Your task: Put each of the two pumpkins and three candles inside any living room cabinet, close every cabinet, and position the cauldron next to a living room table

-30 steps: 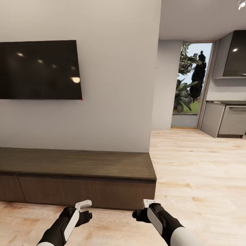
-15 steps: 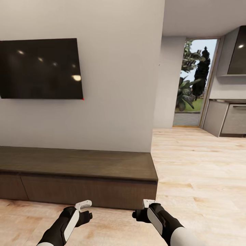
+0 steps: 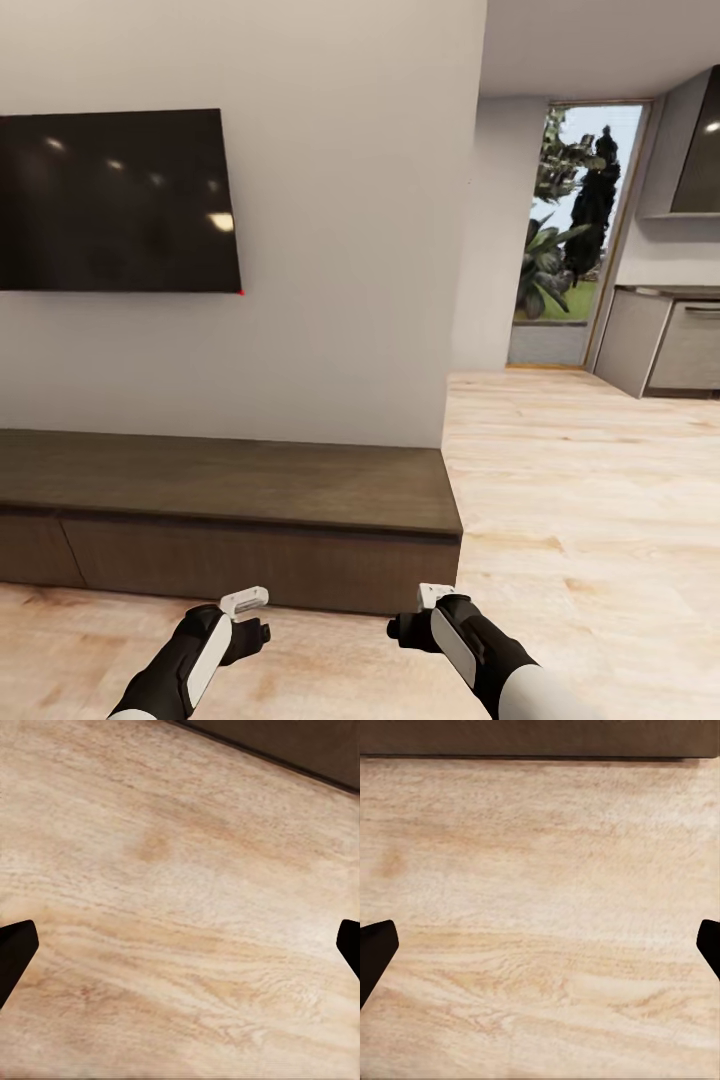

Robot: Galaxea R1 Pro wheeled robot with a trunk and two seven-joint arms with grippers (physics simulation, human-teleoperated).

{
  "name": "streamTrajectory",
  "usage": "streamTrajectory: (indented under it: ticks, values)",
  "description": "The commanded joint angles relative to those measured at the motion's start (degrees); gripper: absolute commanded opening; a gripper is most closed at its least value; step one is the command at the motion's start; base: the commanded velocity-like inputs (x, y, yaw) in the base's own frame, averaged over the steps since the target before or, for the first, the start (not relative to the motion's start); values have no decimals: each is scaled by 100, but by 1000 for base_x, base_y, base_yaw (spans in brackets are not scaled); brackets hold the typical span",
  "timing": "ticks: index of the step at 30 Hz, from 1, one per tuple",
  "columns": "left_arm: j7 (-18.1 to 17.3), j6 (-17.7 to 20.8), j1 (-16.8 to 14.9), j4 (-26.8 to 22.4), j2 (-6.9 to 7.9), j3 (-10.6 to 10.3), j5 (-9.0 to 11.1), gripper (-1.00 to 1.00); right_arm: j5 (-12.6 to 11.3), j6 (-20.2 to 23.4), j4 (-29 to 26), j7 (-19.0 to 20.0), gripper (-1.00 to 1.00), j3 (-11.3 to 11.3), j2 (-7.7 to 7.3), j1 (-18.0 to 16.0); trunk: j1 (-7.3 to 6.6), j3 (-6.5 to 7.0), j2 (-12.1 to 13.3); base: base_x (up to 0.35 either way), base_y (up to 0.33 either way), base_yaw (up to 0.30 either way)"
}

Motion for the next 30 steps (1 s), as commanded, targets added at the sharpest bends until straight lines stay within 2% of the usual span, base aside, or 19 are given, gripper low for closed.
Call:
streamTrajectory:
  ticks: [1,30]
  values:
    - [42,24,-2,-9,-5,18,61,100,-61,19,-11,-53,100,43,-5,-3,-24,2,38,0,0,0]
    - [42,24,-2,28,12,25,67,100,-57,19,-11,-53,100,43,-5,-3,-661,250,1202,0,0,0]
